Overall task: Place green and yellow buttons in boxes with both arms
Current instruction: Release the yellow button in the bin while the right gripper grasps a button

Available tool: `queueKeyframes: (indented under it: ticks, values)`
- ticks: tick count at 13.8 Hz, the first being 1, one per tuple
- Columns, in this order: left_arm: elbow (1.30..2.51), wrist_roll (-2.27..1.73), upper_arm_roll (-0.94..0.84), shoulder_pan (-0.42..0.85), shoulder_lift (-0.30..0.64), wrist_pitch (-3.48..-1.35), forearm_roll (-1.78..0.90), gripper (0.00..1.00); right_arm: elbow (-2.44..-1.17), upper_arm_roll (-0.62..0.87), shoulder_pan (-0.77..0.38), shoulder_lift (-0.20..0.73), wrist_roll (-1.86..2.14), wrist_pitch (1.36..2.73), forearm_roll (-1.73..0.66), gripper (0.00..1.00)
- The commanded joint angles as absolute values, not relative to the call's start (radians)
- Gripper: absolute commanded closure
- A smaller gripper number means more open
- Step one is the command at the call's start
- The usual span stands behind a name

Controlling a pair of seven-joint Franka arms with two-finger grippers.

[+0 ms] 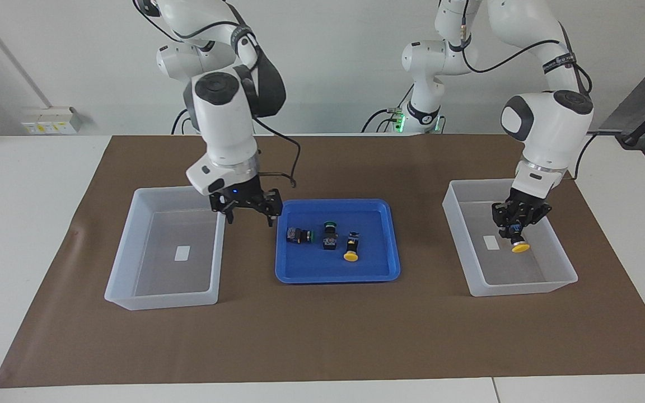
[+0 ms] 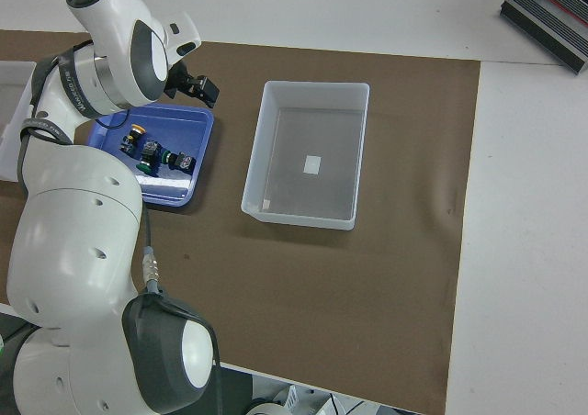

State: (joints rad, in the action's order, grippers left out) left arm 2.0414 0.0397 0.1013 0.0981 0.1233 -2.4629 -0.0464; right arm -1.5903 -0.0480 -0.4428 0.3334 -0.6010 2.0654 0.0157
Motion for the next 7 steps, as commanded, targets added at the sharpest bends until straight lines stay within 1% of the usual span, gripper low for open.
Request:
queueKeyframes:
  ticks: [1,2,3,4,7]
  values:
    - [2.057,0.081,0.091,0.087,0.207,-2.568,-0.055,0.94,-1.598,-0.051,-0.543,0.391,-0.748,2.173,0.002,0.00]
    - [2.060,0.112,0.091,0.086,0.213,-2.580,-0.055,0.73,-1.617,-0.051,-0.578,0.408,-0.799,2.222,0.003,0.00]
    - [2.056,0.133,0.091,0.086,0.216,-2.588,-0.055,0.16,-1.629,-0.051,-0.616,0.434,-0.822,2.250,0.011,0.00]
    - [2.048,0.136,0.091,0.086,0.218,-2.591,-0.055,0.00,-1.632,-0.051,-0.635,0.457,-0.824,2.267,0.021,0.00]
    - [1.997,0.132,0.091,0.090,0.233,-2.573,-0.054,0.00,-1.658,-0.051,-0.672,0.485,-0.825,2.315,0.028,0.00]
